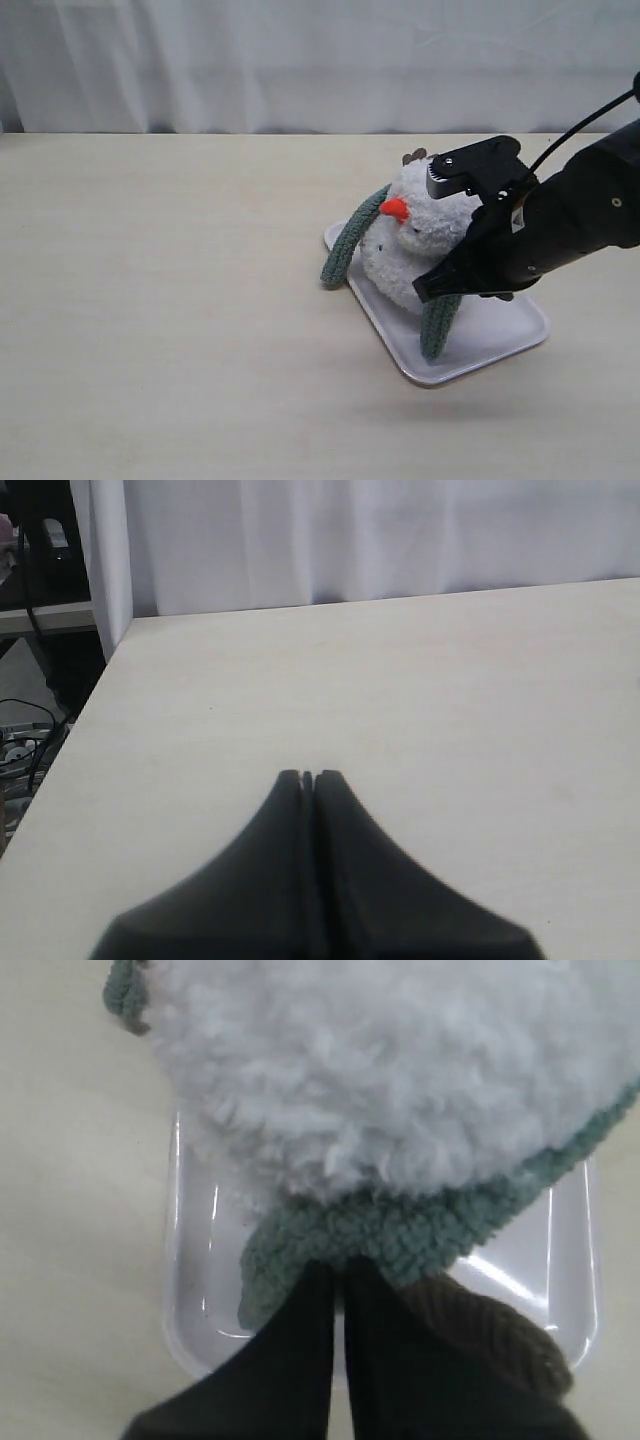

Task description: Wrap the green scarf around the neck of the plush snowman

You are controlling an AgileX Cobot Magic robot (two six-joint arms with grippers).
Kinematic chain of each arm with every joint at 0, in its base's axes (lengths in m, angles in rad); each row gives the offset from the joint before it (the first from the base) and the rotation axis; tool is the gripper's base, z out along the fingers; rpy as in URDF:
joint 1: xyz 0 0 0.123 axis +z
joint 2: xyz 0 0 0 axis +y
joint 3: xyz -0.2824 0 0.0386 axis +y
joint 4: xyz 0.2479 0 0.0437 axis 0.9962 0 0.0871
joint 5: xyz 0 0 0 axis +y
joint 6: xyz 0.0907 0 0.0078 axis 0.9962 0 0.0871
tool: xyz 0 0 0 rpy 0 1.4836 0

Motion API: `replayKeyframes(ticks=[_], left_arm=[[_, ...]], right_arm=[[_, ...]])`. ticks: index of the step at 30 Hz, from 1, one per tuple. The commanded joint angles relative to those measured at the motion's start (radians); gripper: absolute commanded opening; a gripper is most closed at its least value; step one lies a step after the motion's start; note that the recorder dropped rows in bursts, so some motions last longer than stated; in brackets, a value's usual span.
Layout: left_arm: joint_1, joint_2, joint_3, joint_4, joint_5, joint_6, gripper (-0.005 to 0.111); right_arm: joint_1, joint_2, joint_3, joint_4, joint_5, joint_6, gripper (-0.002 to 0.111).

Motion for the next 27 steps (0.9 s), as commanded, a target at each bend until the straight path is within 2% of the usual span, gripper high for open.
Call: replayKeyframes(ticks=[1, 6, 12, 20, 25, 27], left_arm=[[-0.007, -0.003, 0.003, -0.004, -0.012, 0.004, 0.0], [-0.007, -0.003, 0.003, -0.004, -0.012, 0.004, 0.0], [-0.007, -0.003, 0.003, -0.004, -0.012, 0.004, 0.0], [-0.007, -0.003, 0.003, -0.004, -0.012, 0.004, 0.0], [-0.007, -0.003, 0.003, -0.004, -0.012, 0.004, 0.0], [-0.007, -0.003, 0.003, -0.004, -0.012, 0.004, 0.0]], right_arm=[[0.006, 0.033, -0.002, -0.011, -0.062, 0.006, 0.004], [0.01, 0.035, -0.002, 0.004, -0.132, 0.006, 0.004], [0.01, -0.038, -0.002, 0.023, -0.078, -0.012, 0.004], [0.011, -0.218, -0.002, 0.323, 0.069, -0.311, 0.005], [0.058, -0.296, -0.002, 0.555, 0.152, -0.591, 0.024], [0.099, -0.327, -0.002, 0.574, 0.145, -0.605, 0.032]])
